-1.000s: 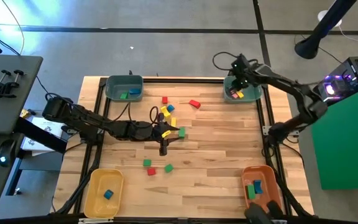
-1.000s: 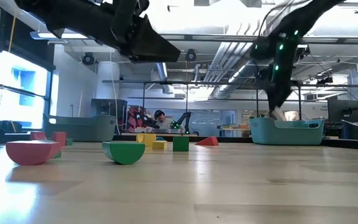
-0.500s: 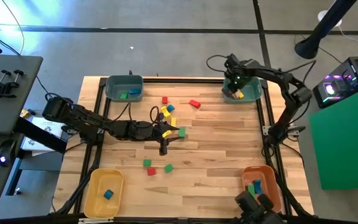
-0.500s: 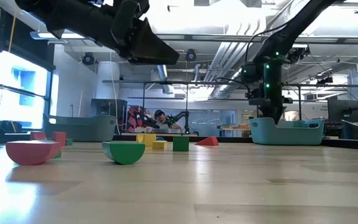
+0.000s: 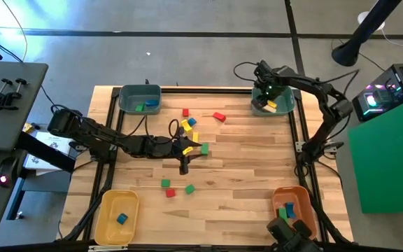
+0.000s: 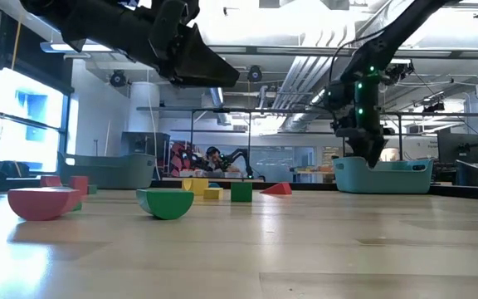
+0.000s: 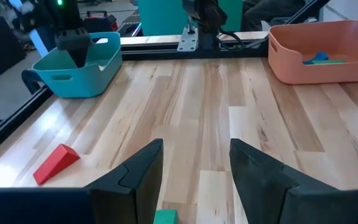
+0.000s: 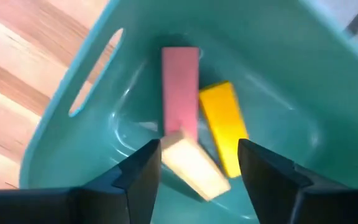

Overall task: Sort blocks by size
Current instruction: Put the right green half-circle block into the yellow bin

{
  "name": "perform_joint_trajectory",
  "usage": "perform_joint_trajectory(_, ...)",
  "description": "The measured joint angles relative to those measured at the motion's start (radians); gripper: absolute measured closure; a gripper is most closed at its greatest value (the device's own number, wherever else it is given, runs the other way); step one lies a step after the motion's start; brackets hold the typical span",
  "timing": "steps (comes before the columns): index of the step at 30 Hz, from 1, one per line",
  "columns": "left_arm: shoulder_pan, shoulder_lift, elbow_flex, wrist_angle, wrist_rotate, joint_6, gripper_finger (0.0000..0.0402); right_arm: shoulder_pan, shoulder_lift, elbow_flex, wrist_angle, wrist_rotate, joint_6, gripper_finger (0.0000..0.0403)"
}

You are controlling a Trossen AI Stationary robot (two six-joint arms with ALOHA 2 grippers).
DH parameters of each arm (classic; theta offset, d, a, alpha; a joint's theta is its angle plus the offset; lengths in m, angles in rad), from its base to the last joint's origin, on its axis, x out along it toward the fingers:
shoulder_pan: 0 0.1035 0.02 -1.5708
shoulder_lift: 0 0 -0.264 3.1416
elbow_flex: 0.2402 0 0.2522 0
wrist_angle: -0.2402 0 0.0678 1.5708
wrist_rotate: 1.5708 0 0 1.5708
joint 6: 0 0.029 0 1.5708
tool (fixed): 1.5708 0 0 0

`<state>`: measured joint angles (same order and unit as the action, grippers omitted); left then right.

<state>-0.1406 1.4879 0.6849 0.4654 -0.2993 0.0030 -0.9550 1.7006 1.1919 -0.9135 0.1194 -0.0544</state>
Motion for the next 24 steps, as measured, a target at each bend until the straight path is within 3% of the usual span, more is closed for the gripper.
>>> perform_joint_trajectory(7,0.000,0.000,0.000,-0.031,-0.025,-0.016,0.0229,0.047,-0.198,0.000,-0.030,0.201,0.014,0.0196)
perform_joint_trajectory(13,0.000,0.000,0.000,-0.062,-0.150,-0.071,0.0229,0.207,-0.440,-0.003,0.041,0.186,0.028,0.0195)
perform_joint_trajectory(18,-0.005,0.000,0.000,-0.131,-0.172,-0.115,0.0229,0.436,-0.621,-0.105,0.288,0.141,0.071,0.0195)
perform_joint_trajectory(24,-0.104,-0.001,-0.001,-0.383,-0.174,-0.188,0.0229,0.703,-0.723,-0.386,0.682,0.053,0.118,0.0194)
